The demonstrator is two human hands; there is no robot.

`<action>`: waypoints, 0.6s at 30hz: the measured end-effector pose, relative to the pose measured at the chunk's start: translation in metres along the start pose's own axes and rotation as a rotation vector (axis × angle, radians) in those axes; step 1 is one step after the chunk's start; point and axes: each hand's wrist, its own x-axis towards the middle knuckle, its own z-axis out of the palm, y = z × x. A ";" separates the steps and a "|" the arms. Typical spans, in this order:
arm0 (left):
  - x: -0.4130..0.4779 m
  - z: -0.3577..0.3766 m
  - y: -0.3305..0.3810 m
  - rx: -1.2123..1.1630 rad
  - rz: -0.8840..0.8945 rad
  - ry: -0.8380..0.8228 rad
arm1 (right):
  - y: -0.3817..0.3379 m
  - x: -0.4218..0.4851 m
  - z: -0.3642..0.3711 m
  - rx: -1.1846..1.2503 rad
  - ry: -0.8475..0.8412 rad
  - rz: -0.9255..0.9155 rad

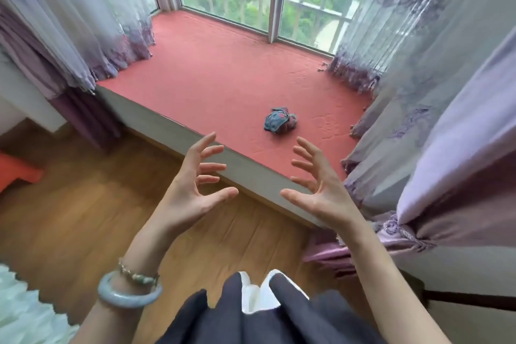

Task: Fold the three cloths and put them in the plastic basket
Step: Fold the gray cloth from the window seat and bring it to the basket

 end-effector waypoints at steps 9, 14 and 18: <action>0.125 -0.014 -0.041 -0.024 -0.033 -0.095 | 0.029 0.117 -0.017 0.032 0.080 0.085; 0.212 -0.006 -0.066 -0.031 -0.087 -0.150 | 0.056 0.193 -0.036 0.097 0.138 0.123; 0.284 0.008 -0.083 -0.014 -0.131 -0.235 | 0.074 0.243 -0.055 0.102 0.177 0.192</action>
